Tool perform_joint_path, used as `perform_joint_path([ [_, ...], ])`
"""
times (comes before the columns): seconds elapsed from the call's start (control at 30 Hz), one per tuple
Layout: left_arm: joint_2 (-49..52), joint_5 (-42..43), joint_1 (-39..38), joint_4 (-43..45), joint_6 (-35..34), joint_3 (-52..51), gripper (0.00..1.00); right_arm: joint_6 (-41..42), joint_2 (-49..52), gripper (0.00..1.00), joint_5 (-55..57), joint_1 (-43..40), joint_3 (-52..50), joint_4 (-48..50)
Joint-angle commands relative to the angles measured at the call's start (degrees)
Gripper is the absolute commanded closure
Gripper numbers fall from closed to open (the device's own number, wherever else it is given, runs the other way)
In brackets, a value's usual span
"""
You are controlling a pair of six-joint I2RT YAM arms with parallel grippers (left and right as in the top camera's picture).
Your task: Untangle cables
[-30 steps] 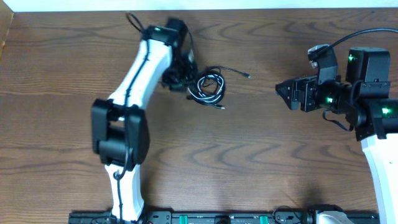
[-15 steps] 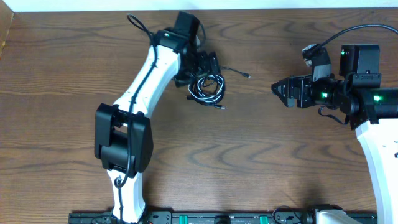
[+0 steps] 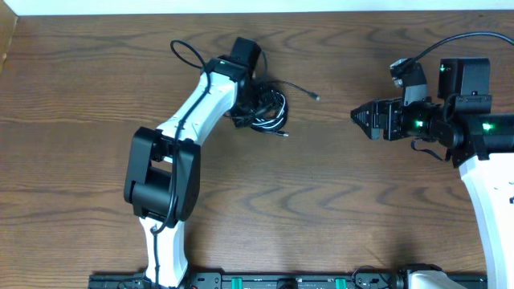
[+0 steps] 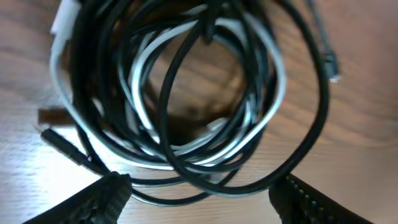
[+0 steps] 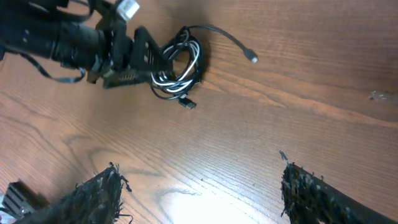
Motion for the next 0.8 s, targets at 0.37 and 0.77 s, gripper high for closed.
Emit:
perform_joint_path([
  [0.37, -1.0, -1.9, 5.5, 0.4, -11.3, 1.5, 0.02, 0.1, 0.0, 0.17, -0.7, -0.1, 1.0, 0.6],
  [0.77, -1.3, 24.4, 6.4, 9.0, -14.5, 1.7, 0.02, 0.1, 0.0, 0.16, -0.3, -0.1, 1.0, 0.2],
])
